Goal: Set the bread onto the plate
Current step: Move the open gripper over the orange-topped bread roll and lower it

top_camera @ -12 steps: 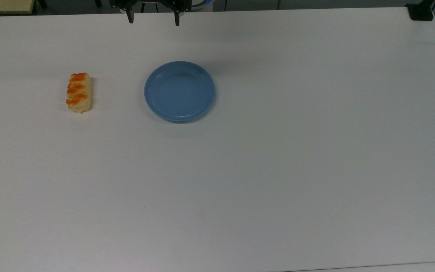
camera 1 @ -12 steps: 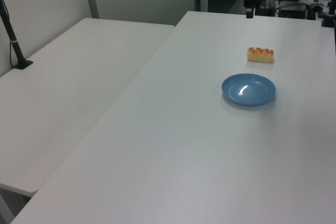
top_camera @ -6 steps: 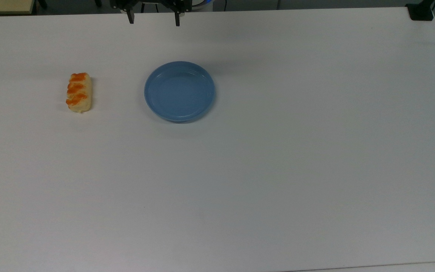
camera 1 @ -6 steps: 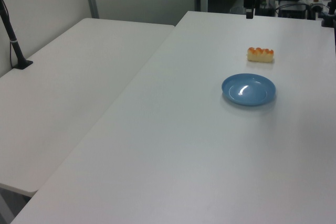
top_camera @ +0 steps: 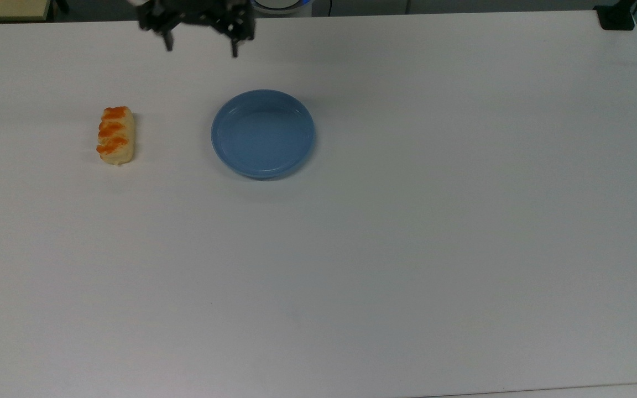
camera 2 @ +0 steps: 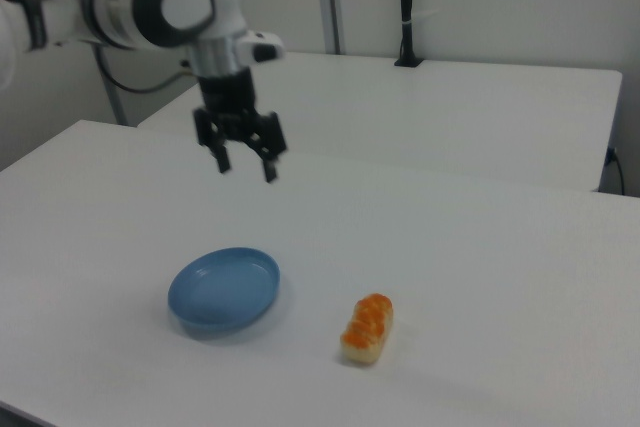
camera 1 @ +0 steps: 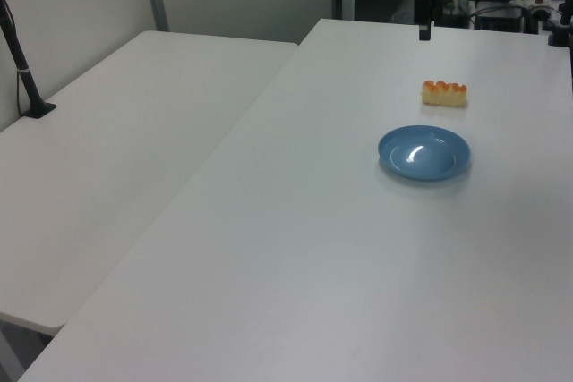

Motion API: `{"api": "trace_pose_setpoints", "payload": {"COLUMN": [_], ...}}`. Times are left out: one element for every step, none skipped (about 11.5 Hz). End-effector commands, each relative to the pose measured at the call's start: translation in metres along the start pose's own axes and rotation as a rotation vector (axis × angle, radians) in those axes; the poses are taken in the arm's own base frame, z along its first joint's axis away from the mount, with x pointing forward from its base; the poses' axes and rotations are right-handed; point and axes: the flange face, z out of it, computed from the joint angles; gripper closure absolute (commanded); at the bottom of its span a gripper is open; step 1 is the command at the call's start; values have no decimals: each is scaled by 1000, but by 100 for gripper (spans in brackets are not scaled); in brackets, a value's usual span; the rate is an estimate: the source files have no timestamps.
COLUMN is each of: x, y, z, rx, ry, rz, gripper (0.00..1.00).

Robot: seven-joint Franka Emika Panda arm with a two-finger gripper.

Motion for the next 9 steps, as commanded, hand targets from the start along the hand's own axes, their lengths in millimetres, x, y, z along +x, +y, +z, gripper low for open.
{"api": "trace_pose_setpoints", "payload": {"x": [-5, -8, -11, -12, -10, -6, -4, 1, 7], "y": [88, 117, 142, 160, 165, 167, 169, 170, 168], "z": [55, 74, 91, 110, 137, 161, 182, 203, 225], "rx": [-21, -30, -45, -59, -70, -86, -98, -112, -126], "ry": [14, 13, 22, 16, 1, 4, 3, -8, -23], "rz": [-36, -68, -86, -97, -105, -104, -106, -110, -117], "gripper": [0, 0, 0, 0, 0, 0, 0, 0, 0]}}
